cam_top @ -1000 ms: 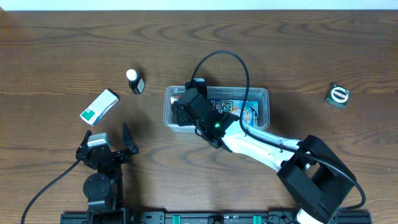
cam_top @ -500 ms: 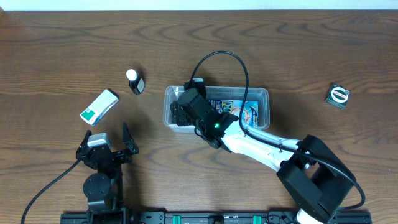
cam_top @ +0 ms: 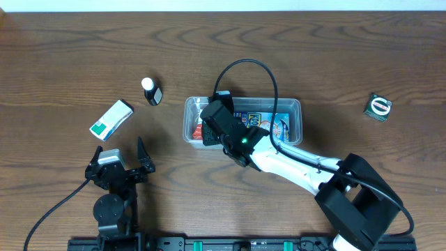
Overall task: Pack container
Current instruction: 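Carry the red packet into the container's left end and lower it, then release the packet and push it down beside the blue box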
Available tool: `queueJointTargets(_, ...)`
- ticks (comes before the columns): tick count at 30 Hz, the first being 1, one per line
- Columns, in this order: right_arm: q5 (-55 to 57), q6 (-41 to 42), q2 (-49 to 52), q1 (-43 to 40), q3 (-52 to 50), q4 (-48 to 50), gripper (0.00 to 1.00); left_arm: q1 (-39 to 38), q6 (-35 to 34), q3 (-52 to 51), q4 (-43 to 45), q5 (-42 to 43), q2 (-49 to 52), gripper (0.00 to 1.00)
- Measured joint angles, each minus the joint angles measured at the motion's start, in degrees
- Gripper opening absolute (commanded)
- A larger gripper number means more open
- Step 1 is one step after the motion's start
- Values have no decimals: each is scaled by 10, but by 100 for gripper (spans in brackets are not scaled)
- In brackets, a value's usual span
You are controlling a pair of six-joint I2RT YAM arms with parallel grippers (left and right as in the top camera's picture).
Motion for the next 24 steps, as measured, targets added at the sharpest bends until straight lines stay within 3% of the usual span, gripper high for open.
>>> queueJointTargets(2,0,2,0,-1,0,-4,2,0,0,0,0,0,0,98)
queueJointTargets(3,3,8,0,-1,0,-10,1,0,0,0,0,0,0,98)
queueJointTargets(24,44,74,1,-6,0,-50,1,0,0,0,0,0,0,98)
